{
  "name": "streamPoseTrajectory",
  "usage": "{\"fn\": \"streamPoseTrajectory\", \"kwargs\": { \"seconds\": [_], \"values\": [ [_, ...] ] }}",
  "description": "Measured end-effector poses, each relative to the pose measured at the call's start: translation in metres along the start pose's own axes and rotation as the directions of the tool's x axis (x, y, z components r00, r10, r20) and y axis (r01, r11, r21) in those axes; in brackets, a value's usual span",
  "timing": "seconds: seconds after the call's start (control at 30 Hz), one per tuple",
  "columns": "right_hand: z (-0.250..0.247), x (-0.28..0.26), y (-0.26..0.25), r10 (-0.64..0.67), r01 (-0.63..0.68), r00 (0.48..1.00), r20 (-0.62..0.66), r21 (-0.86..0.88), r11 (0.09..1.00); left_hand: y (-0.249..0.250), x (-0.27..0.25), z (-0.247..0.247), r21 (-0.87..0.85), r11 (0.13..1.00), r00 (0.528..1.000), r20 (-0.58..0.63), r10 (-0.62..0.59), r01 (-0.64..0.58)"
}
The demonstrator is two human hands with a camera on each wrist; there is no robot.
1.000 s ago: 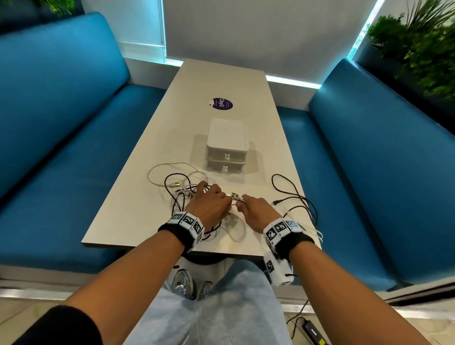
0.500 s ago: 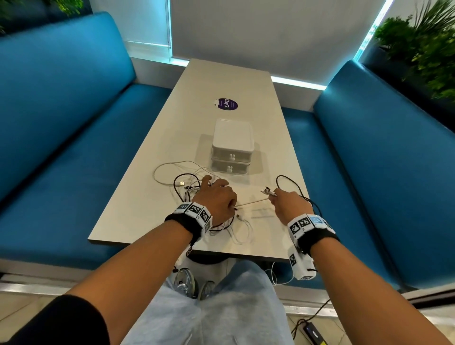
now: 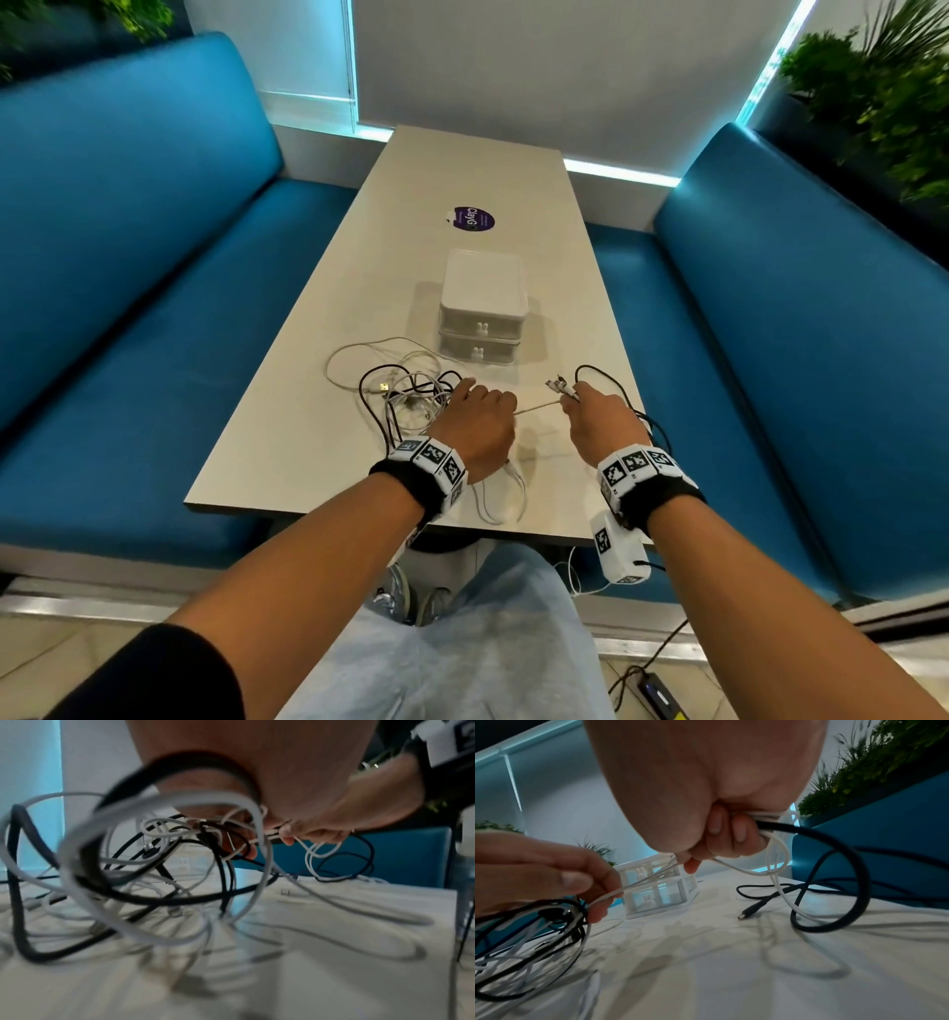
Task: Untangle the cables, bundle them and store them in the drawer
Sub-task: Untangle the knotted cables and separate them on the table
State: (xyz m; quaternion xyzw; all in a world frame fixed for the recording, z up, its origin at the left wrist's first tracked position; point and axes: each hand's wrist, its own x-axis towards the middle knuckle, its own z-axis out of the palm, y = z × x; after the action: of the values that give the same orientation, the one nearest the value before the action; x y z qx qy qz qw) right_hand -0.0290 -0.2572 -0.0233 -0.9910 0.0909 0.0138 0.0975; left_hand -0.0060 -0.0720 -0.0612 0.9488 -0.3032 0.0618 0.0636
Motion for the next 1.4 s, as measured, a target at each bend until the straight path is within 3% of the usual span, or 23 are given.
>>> {"fn": "streamPoseTrajectory", "kwargs": {
  "seconds": [0.2, 0.33, 0.63, 0.77, 0.9, 1.0, 1.2, 1.3, 1.4],
  "values": [
    [-0.003, -0.003, 0.003, -0.015, 0.016, 1.000, 0.012, -0.053, 0.998, -0.020, -0.006, 0.012, 0.027, 1.000, 0.999, -0.047, 0.012, -0.011],
    [-0.003, -0.005, 0.011, 0.002, 0.000, 0.999, 0.048, -0.054, 0.999, -0.028, -0.012, 0.009, 0.007, 0.998, 0.997, -0.041, -0.059, 0.060],
    [0.007, -0.004, 0.011, 0.062, -0.060, 0.997, 0.055, -0.038, 0.997, -0.030, -0.010, 0.007, -0.055, 0.997, 0.998, 0.046, -0.047, 0.050],
    [0.016, -0.006, -0.004, -0.028, 0.028, 1.000, -0.002, 0.068, 0.997, -0.027, -0.006, 0.004, -0.082, 0.994, 0.995, 0.070, -0.065, 0.071],
    [0.022, -0.011, -0.020, -0.212, 0.209, 0.977, -0.012, 0.228, 0.951, -0.026, -0.003, 0.003, -0.098, 0.993, 0.997, 0.062, -0.054, 0.060],
    [0.027, -0.011, -0.027, -0.274, 0.253, 0.961, 0.038, 0.288, 0.924, -0.026, -0.001, 0.000, -0.177, 0.983, 0.997, 0.065, -0.032, 0.043],
    [0.034, -0.005, -0.013, -0.148, 0.128, 0.985, 0.090, 0.191, 0.973, -0.040, -0.011, -0.026, -0.495, 0.864, 0.996, 0.039, -0.081, 0.090],
    [0.038, -0.003, -0.009, -0.117, 0.101, 0.989, 0.092, 0.161, 0.982, -0.054, -0.013, -0.039, -0.511, 0.859, 0.993, -0.081, -0.085, 0.032],
    [0.040, -0.003, -0.009, -0.091, 0.075, 0.990, 0.106, 0.145, 0.987, -0.070, -0.016, -0.046, -0.573, 0.818, 0.946, -0.286, -0.150, -0.043]
  ]
}}
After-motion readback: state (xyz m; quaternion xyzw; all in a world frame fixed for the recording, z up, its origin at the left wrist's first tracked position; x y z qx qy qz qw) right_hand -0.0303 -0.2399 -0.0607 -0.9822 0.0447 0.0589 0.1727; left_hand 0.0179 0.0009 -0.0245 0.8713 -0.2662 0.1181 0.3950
